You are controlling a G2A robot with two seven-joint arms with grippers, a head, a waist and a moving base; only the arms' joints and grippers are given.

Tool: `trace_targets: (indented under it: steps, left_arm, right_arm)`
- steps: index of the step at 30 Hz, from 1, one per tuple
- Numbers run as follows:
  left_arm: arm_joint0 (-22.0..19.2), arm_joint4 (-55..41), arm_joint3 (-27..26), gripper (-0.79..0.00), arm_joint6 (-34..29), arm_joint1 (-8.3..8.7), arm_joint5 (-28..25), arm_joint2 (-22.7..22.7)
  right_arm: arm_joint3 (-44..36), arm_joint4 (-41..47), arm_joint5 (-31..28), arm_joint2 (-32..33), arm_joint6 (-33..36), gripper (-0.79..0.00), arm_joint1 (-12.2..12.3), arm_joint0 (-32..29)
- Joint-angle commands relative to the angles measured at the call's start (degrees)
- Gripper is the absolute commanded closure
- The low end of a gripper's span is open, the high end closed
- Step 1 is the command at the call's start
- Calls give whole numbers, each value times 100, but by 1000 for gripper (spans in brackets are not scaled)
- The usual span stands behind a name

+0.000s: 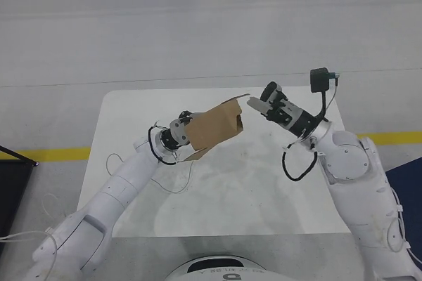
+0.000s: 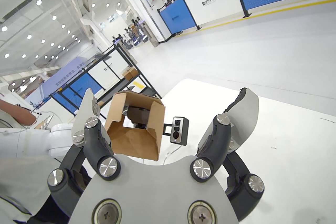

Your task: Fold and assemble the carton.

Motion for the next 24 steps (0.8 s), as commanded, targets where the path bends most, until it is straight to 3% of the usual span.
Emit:
trace_targets:
  steps: [1,12,24]
  left_arm:
    - [0,0,0,0,0,0,0,0]
    - [0,0,0,0,0,0,0,0]
    - [0,0,0,0,0,0,0,0]
  right_arm:
    - [-79,-257,120,-109,176,-785,4,57]
    - [78,-946,783,-482,-138,-785,-52,315]
    - [332,-1011,776,-684,405,-785,-51,559]
